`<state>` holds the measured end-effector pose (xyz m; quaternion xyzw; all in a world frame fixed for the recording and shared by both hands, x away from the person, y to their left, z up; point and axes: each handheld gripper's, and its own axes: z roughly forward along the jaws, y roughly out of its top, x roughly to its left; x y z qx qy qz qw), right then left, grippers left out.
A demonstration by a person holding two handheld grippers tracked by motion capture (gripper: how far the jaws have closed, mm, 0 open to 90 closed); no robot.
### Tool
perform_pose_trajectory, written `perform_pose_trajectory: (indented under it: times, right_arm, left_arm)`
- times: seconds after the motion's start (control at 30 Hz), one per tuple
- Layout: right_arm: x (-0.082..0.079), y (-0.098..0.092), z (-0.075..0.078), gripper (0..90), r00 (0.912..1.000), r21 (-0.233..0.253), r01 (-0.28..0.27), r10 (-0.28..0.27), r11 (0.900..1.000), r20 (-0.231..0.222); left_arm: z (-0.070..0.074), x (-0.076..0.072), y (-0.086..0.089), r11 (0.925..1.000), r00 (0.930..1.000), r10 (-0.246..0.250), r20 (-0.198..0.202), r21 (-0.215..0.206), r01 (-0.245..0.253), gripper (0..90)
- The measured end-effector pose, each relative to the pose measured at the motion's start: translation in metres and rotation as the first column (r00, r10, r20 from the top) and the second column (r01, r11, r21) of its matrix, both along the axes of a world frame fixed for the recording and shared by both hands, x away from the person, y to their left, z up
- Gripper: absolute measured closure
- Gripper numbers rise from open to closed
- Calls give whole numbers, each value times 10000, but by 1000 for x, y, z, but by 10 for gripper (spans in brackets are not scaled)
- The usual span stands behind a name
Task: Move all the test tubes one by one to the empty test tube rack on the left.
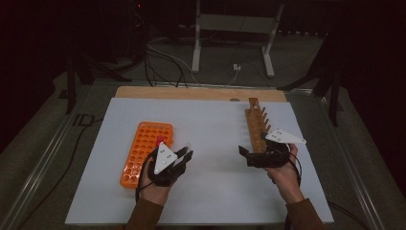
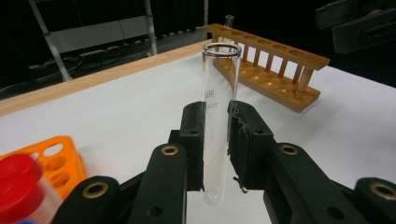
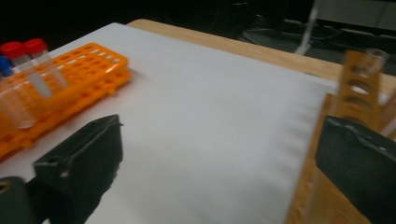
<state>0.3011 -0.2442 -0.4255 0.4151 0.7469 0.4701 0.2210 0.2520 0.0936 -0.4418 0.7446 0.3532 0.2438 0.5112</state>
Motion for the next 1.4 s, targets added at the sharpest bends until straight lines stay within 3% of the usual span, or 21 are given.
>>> perform_pose_trajectory:
  times: [0.07,0.2,0.37,0.63,0.9,1.03,1.17,1.3,1.4]
  right_arm:
    - [-1,-6,-2,0,9995,88,323,-323,9994,-55]
    - [-1,-16,-4,0,9971,180,744,-741,9971,-146]
    - [-3,-21,-2,0,9963,408,853,-850,9955,-95]
    - [-5,-20,-4,0,9970,320,779,-778,9964,-58]
    - [-6,-22,-4,0,9966,385,824,-824,9959,-7]
    - [-7,-22,-3,0,9969,387,785,-787,9962,37]
    - [-7,-22,-3,0,9968,398,789,-793,9961,71]
    - [-7,-22,-3,0,9970,390,766,-770,9963,85]
    - [-7,-21,-3,0,9972,381,733,-737,9966,82]
  left_arm:
    - [-2,-3,7,10000,10000,28,16,-41,-28,764]
    - [-6,-9,20,9983,9997,264,1,-525,-264,762]
    - [-8,-13,29,9988,9997,222,72,-429,-219,762]
    - [-13,-17,49,9984,9989,422,196,-388,-414,761]
    - [-21,-27,64,9977,9976,670,171,58,-671,761]
    - [-26,-31,66,9954,9971,719,238,621,-733,761]
    - [-28,-33,69,9939,9965,801,232,747,-816,761]
    - [-32,-32,72,9916,9958,919,6,918,-916,761]
    - [-36,-30,71,9876,9949,957,-314,1280,-910,761]
